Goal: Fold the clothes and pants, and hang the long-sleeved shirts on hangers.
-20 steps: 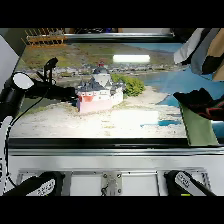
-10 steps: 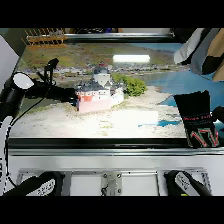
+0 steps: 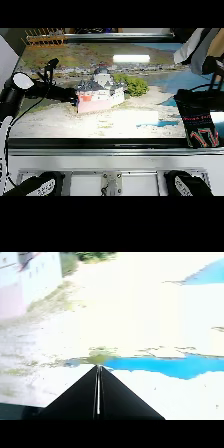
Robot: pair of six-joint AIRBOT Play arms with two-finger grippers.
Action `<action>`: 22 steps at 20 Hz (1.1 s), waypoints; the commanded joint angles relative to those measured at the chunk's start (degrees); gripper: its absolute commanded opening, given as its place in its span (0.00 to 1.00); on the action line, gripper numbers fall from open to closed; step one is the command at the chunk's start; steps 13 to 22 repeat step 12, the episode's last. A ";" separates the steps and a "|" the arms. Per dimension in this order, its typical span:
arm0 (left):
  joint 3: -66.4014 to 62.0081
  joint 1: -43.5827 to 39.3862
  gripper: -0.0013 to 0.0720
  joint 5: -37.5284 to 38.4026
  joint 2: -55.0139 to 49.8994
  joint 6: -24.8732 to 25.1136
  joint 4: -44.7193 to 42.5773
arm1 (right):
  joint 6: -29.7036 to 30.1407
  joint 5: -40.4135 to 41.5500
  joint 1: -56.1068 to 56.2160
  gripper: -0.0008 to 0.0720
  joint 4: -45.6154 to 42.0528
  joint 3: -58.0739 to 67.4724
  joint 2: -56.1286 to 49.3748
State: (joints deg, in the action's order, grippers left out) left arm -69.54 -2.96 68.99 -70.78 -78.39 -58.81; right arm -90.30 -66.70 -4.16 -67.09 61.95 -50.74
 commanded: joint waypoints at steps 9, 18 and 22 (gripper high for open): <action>0.00 -0.02 0.03 -0.15 0.00 0.00 0.07 | 2.49 -0.17 10.69 0.03 2.45 -0.02 -3.08; 0.00 -0.02 0.03 -0.15 0.00 0.00 0.07 | 2.49 -0.17 10.69 0.03 2.45 -0.02 -3.17; 0.00 -0.02 0.03 -0.15 0.00 0.00 0.07 | 2.49 -0.17 10.69 0.03 2.45 -0.02 -3.17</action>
